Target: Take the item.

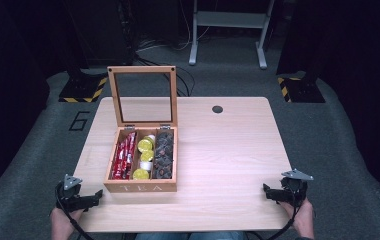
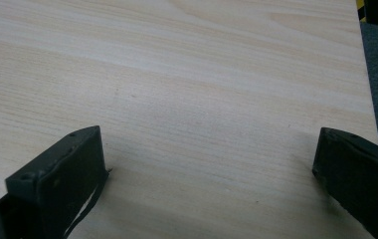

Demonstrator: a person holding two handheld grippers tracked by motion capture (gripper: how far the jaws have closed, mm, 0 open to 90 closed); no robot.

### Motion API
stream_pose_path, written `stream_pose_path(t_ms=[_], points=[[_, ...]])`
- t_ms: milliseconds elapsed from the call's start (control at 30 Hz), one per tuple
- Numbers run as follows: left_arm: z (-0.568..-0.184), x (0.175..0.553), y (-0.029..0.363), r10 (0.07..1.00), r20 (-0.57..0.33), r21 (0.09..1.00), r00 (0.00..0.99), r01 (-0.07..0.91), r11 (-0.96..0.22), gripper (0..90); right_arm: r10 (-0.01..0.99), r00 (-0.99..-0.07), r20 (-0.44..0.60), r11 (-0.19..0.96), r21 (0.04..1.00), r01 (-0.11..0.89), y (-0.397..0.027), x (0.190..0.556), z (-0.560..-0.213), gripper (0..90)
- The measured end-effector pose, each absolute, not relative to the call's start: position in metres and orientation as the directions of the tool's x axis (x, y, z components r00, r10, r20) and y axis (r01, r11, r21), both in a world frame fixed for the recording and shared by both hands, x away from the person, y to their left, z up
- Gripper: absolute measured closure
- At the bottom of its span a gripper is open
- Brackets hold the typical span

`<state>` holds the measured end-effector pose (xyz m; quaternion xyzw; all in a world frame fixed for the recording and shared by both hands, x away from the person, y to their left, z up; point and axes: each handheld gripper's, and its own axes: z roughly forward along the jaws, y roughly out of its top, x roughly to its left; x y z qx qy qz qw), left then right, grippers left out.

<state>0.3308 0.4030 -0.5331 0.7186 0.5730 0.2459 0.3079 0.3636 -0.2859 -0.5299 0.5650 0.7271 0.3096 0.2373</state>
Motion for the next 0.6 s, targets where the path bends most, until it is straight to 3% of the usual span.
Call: stream_pose_path(t_ms=[600], points=[[-0.5330, 0.3380, 0.4023, 0.980, -0.008, 0.728, 0.200, 0.673, -0.131, 0.6, 0.973, -0.227, -0.038, 0.182, 0.729, 0.659, -0.2829, 0.3664, -0.5293, 0.0]])
